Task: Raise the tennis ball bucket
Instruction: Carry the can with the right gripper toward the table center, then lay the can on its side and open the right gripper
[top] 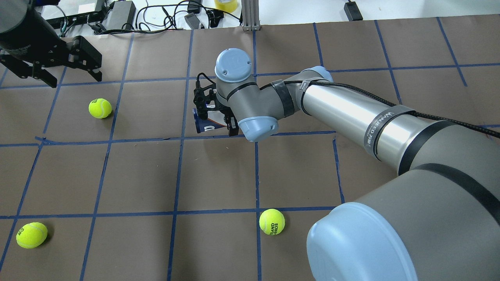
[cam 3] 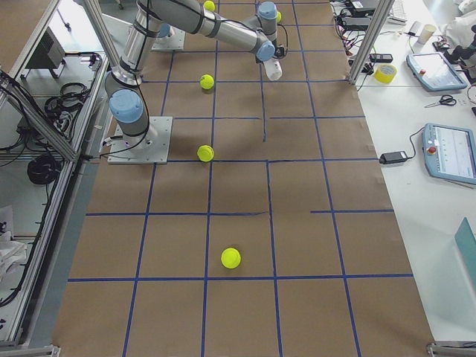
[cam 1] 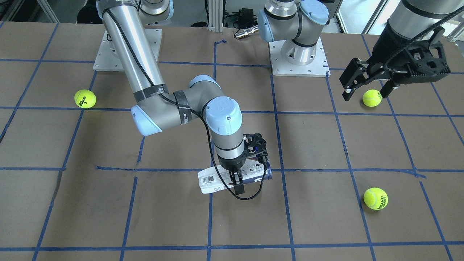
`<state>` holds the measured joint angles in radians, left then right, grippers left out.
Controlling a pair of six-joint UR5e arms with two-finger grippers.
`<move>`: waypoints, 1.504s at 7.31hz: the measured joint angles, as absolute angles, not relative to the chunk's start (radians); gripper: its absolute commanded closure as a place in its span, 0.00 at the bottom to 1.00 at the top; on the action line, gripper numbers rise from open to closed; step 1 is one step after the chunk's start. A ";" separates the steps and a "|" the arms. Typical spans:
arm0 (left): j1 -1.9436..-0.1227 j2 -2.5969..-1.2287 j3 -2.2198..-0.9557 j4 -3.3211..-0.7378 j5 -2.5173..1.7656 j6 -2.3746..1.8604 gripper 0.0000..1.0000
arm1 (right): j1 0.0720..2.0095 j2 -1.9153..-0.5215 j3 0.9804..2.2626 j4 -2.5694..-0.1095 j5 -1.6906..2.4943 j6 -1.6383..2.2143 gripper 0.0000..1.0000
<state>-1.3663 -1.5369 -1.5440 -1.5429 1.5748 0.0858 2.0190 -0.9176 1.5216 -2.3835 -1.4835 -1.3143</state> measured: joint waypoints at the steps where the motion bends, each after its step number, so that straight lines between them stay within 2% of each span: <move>1: -1.366 -1.537 -1.545 -1.544 1.576 0.086 0.00 | 2.021 -0.915 1.523 -2.385 -1.479 -1.305 0.32; 4: -1.368 -1.536 -1.547 -1.547 1.576 0.086 0.00 | 2.025 -0.917 1.525 -2.387 -1.487 -1.171 0.31; 5: -1.369 -1.537 -1.547 -1.547 1.575 0.086 0.00 | 2.028 -0.916 1.526 -2.388 -1.490 -1.147 0.24; 7: -1.371 -1.536 -1.549 -1.547 1.575 0.086 0.00 | 2.029 -0.912 1.528 -2.385 -1.491 -1.131 0.00; 11: -1.376 -1.536 -1.554 -1.546 1.574 0.086 0.00 | 1.994 -0.927 1.518 -2.375 -1.479 -1.079 0.00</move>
<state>-1.3760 -1.5355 -1.5538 -1.5465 1.5737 0.0859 1.9940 -0.9266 1.5183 -2.3755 -1.4795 -1.0793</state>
